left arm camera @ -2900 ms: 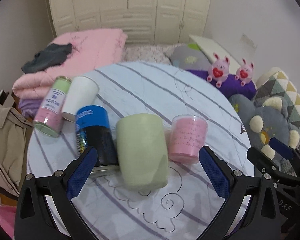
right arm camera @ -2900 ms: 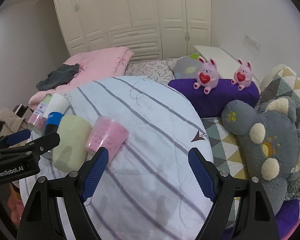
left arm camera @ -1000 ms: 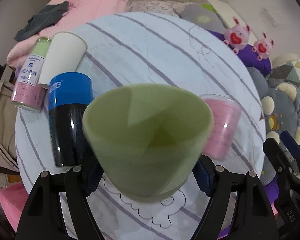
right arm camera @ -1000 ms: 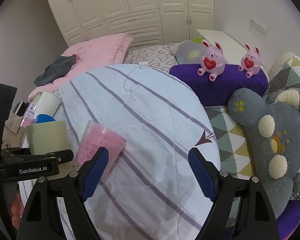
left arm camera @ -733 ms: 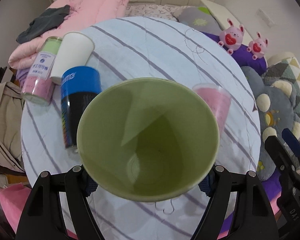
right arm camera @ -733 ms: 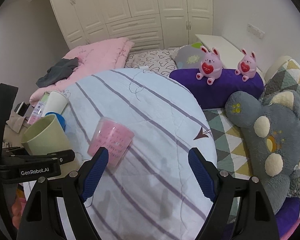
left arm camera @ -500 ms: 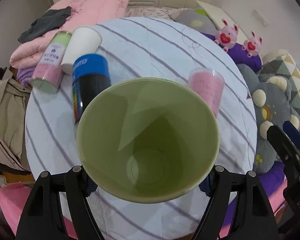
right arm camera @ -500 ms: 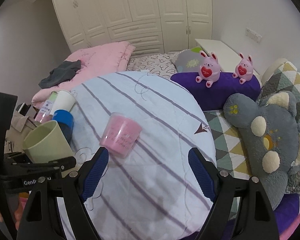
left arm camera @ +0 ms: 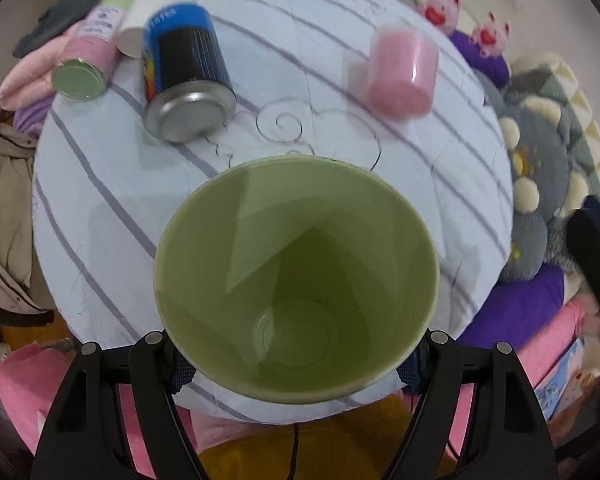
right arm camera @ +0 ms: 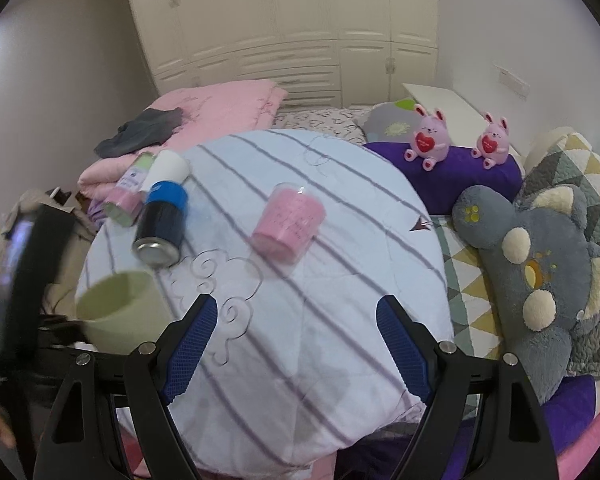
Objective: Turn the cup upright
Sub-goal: 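Close the left tool on the green cup's rim and lift it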
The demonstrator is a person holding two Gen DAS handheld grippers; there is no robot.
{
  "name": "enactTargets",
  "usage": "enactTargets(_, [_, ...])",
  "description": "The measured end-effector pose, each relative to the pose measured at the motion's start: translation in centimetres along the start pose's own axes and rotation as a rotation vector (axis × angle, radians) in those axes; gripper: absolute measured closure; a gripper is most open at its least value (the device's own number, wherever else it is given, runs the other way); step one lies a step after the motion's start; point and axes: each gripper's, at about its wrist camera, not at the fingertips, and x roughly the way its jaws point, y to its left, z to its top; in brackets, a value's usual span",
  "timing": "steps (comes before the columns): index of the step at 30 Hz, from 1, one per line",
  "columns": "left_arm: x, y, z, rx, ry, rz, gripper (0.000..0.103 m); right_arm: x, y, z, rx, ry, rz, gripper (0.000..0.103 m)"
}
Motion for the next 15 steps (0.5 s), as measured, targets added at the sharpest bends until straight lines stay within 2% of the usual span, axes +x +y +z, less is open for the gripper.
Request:
enactTargets(5, [0.7, -0.8, 1.0, -0.003, -0.052, 0.024, 0.024, 0.2, -0.5, 0.0, 0.034, -0.003, -0.001, 0.020])
enactTargets(15, [2.9, -1.3, 1.9, 0.007, -0.028, 0.000, 0.023, 2.6, -1.5, -0.4, 0.082, 0.065, -0.011, 0.020])
